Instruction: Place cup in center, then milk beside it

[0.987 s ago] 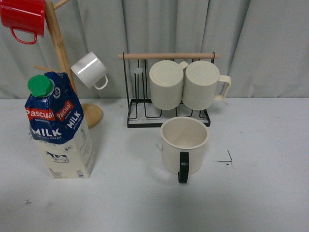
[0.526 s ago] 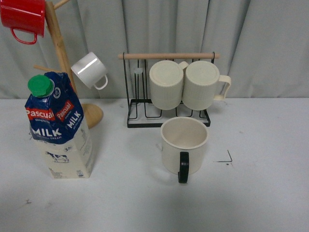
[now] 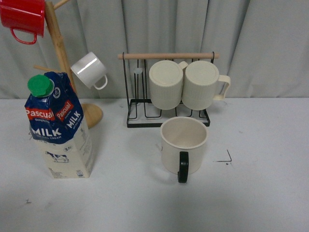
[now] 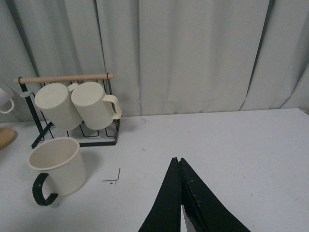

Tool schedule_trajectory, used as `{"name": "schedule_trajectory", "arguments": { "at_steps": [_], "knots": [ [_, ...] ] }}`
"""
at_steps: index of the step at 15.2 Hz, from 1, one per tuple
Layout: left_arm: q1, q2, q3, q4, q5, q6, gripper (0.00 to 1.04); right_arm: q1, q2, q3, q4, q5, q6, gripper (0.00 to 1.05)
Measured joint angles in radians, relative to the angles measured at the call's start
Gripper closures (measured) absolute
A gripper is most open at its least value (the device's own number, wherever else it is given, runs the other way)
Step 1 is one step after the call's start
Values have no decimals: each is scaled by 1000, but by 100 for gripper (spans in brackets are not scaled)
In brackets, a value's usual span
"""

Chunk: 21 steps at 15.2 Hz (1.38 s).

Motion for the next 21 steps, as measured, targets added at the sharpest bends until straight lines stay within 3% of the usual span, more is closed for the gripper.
{"name": "schedule_trajectory", "arguments": {
  "at_steps": [2, 3, 4, 5, 6, 13, 14, 15, 18, 21],
  "knots": [
    [0, 0, 0, -1, 1, 0, 7, 0, 0, 0, 7, 0, -1, 98],
    [0, 0, 0, 0, 0, 0, 7, 0, 0, 0, 8, 0, -1, 87],
    [0, 0, 0, 0, 0, 0, 7, 0, 0, 0, 8, 0, -1, 62],
    [0, 0, 0, 0, 0, 0, 7, 0, 0, 0, 8, 0, -1, 9],
    [0, 0, 0, 0, 0, 0, 7, 0, 0, 0, 8, 0, -1, 5],
    [-6, 8, 8, -38, -20, -14, 7, 0, 0, 0, 8, 0, -1, 6],
    [-66, 116, 82, -203, -146, -103, 7, 0, 0, 0, 8, 0, -1, 6],
    [-109, 264, 137, -214, -228, -188, 7, 0, 0, 0, 9, -2, -2, 6],
    [-175, 485, 211, -3, -272, -275, 7, 0, 0, 0, 8, -1, -2, 6],
    [-192, 870, 340, 322, -183, -261, 7, 0, 0, 0, 8, -1, -3, 6]
  ]
}}
